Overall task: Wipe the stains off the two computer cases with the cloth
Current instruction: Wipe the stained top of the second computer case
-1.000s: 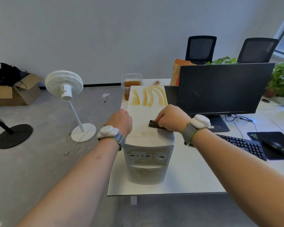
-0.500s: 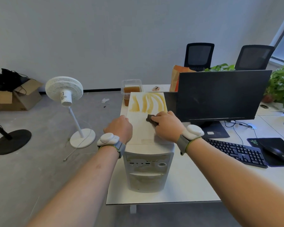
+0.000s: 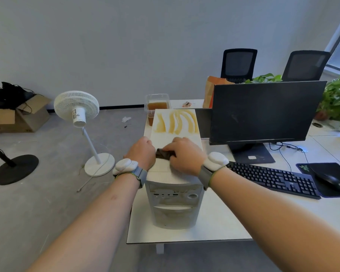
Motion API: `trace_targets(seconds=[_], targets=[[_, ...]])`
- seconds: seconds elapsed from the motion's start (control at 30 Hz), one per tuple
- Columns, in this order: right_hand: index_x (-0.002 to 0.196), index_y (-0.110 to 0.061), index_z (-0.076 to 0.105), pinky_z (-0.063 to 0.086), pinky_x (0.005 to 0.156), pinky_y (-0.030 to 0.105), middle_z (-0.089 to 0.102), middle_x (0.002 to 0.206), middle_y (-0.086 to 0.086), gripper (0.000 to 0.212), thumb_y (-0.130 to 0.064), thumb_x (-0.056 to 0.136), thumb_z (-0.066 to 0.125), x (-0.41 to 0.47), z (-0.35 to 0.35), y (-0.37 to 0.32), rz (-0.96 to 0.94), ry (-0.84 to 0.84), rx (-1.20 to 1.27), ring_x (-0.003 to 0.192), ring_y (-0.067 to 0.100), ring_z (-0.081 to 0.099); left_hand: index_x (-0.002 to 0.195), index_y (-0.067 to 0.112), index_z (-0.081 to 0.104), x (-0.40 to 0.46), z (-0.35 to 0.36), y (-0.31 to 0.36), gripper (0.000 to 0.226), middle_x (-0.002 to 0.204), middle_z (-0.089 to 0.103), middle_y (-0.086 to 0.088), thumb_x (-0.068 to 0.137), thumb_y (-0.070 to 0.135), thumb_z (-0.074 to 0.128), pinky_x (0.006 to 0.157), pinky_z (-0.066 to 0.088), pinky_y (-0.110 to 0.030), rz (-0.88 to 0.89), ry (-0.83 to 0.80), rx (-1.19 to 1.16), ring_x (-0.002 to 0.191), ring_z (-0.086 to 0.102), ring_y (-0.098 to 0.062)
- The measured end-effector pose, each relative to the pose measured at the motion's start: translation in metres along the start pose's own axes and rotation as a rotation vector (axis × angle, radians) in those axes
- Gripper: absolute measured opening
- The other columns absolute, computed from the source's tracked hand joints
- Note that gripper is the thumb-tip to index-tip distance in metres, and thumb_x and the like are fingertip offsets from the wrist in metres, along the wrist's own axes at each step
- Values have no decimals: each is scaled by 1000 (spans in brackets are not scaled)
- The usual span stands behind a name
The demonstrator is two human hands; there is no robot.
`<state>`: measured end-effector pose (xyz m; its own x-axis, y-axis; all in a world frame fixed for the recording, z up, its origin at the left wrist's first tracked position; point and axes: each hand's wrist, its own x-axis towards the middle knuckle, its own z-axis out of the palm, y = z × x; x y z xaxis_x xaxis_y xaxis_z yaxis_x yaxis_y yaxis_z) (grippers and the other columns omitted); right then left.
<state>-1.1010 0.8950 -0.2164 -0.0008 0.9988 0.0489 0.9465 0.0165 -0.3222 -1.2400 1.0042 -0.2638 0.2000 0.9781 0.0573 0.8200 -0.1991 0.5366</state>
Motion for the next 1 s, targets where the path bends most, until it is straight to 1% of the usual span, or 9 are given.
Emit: trace_targets(seconds=[0.1,0.23,0.33,0.57,0.67,0.77,0.83,0.93,1.0], targets=[[130,-30,69,52,84,35,60,115,1,47,-11,91,49,15,-8,-3,32,-82,34,105,25,57,70,12,35,-1,2,-4,31,70,41,-7,100,6,37,56,24,-36,11,-5,-157,69,36,-27],[119,-28,67,44,84,36,50,108,1,42,-7,90,44,25,-7,-7,173,-42,-153,110,30,46,69,11,36,-5,2,-4,31,68,36,-6,99,5,38,58,22,-36,-55,-4,-338,73,30,-26],[123,-33,67,46,89,37,55,113,0,45,-8,92,46,19,7,-25,8,-15,-97,106,28,43,78,10,54,-3,-2,-4,22,78,51,-9,97,8,44,69,34,-34,-157,-52,-528,80,43,-27],[132,-40,67,41,97,34,59,127,-6,54,-5,95,49,-5,0,-38,-263,-173,-43,112,22,43,111,12,65,6,-33,-5,19,109,66,-6,103,26,54,59,34,-31,-329,-335,-609,99,61,-29],[124,-34,74,40,99,30,60,124,-7,48,-4,93,54,-12,-10,-48,-316,-267,14,113,17,45,96,12,58,15,-32,-7,8,97,59,-8,98,20,59,61,34,-33,-307,-311,-592,86,54,-25],[130,-36,69,45,99,37,59,126,-3,52,-5,94,49,5,-8,-40,-185,-220,-3,114,21,48,92,9,59,28,-33,-9,9,97,58,-13,92,15,53,74,44,-42,-283,-229,-603,85,52,-23],[136,-41,64,48,97,41,54,126,1,55,-8,96,45,26,-7,-27,-52,-135,-96,114,27,48,98,7,64,30,-34,-11,16,102,64,-15,92,10,49,79,47,-40,-236,-173,-542,88,58,-27],[128,-37,64,49,96,46,45,113,3,48,-10,91,50,62,-3,-21,209,-114,-155,109,31,43,104,7,69,37,-44,-15,29,106,68,-11,93,-7,46,74,41,-30,-115,-159,-261,95,64,-28],[123,-31,61,48,95,49,36,105,1,42,-13,87,50,73,5,-24,336,-83,-166,100,29,35,92,11,68,39,-44,-17,30,92,63,-12,93,-6,43,67,37,-31,-101,-163,-291,80,54,-28]])
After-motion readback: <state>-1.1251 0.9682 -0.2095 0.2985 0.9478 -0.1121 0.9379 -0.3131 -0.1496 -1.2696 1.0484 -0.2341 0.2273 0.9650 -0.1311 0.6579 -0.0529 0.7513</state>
